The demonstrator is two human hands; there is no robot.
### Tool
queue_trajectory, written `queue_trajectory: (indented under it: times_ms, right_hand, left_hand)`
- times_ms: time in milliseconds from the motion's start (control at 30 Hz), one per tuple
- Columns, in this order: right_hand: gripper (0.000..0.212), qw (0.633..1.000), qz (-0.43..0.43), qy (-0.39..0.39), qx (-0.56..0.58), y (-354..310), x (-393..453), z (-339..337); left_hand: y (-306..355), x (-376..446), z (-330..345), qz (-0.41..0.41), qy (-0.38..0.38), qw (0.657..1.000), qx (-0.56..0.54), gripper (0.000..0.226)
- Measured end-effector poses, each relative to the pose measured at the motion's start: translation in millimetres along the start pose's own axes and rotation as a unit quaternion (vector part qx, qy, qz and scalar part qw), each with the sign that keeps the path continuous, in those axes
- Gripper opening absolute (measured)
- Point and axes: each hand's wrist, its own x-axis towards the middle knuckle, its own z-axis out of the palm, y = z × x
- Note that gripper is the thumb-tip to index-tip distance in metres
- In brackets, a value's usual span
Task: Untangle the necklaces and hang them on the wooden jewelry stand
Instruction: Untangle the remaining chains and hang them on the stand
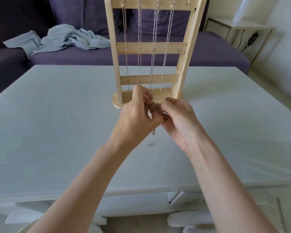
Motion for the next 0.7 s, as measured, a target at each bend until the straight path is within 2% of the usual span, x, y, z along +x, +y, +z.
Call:
queue_trajectory:
  times_ms: [200,500,567,700]
  right_hand:
    - [0.043,1.0,0.009,0.025,0.001,-3,0,-1]
    - [0.025,0.998,0.043,0.044,-0.022,2,4,-6]
    - [0.022,0.996,0.043,0.058,-0.057,1,4,-7]
    - [0.026,0.973,0.035,0.05,-0.224,-3,2,-11]
  left_hand:
    - [0,1,-12,0.025,-0.019,0.999,0.01,0.039]
    - [-2,2,-14,0.047,-0.019,0.998,0.042,0.044]
    - [-3,2,-15,0.048,-0.026,0.997,0.045,0.046]
    - [-7,1,-15,0.039,-0.06,0.996,0.047,0.047]
